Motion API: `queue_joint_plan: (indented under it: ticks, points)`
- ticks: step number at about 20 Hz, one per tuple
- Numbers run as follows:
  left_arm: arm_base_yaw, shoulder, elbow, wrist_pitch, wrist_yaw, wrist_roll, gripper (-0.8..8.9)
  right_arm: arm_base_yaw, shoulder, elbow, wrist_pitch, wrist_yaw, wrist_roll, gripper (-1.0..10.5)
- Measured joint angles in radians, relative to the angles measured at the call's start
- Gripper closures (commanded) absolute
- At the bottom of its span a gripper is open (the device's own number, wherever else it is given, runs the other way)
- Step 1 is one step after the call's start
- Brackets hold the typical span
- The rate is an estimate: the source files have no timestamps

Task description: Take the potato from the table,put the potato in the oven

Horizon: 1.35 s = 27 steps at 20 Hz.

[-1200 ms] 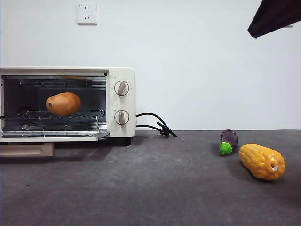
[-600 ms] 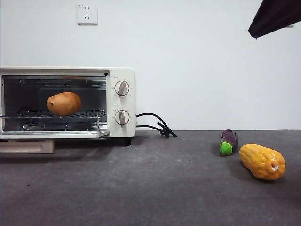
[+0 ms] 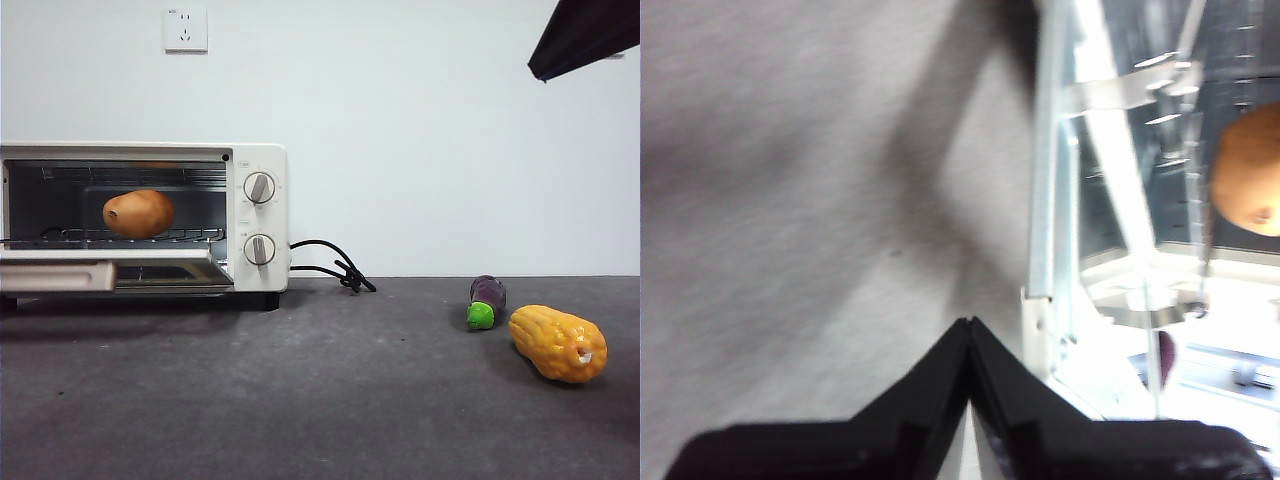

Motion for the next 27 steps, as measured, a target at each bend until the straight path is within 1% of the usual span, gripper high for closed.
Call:
queue_joint_plan:
  ticks: [3, 7, 9, 11, 14, 17, 23, 25, 27]
  points:
    - [-0.003, 0.0, 0.0, 0.037, 0.032, -0.034, 8.22, 0.0, 0.0, 0.0, 0.0, -0.001, 0.0, 9.5]
    - [-0.003, 0.0, 0.0, 0.083, 0.042, -0.078, 8.22, 0.0, 0.0, 0.0, 0.0, -0.005, 0.007, 9.5]
    - [-0.003, 0.0, 0.0, 0.12, 0.066, -0.114, 8.22, 0.0, 0.0, 0.0, 0.0, -0.005, 0.007, 9.5]
    - [-0.004, 0.0, 0.0, 0.183, 0.093, -0.163, 8.22, 0.0, 0.0, 0.0, 0.0, -0.005, 0.007, 9.5]
    - [-0.008, 0.0, 0.0, 0.261, 0.098, -0.244, 8.22, 0.0, 0.0, 0.0, 0.0, -0.006, 0.013, 9.5]
    - [-0.018, 0.0, 0.0, 0.325, 0.098, -0.306, 8.22, 0.0, 0.0, 0.0, 0.0, -0.014, 0.025, 9.5]
    - [-0.057, 0.0, 0.0, 0.55, 0.123, -0.482, 8.22, 0.0, 0.0, 0.0, 0.002, -0.023, 0.051, 9.5]
    - [-0.076, 0.0, 0.0, 0.616, 0.114, -0.534, 8.22, 0.0, 0.0, 0.0, 0.004, -0.023, 0.056, 9.5]
    - [-0.095, 0.0, 0.002, 0.646, 0.072, -0.571, 8.22, 0.0, 0.0, 0.0, 0.004, -0.023, 0.059, 9.5]
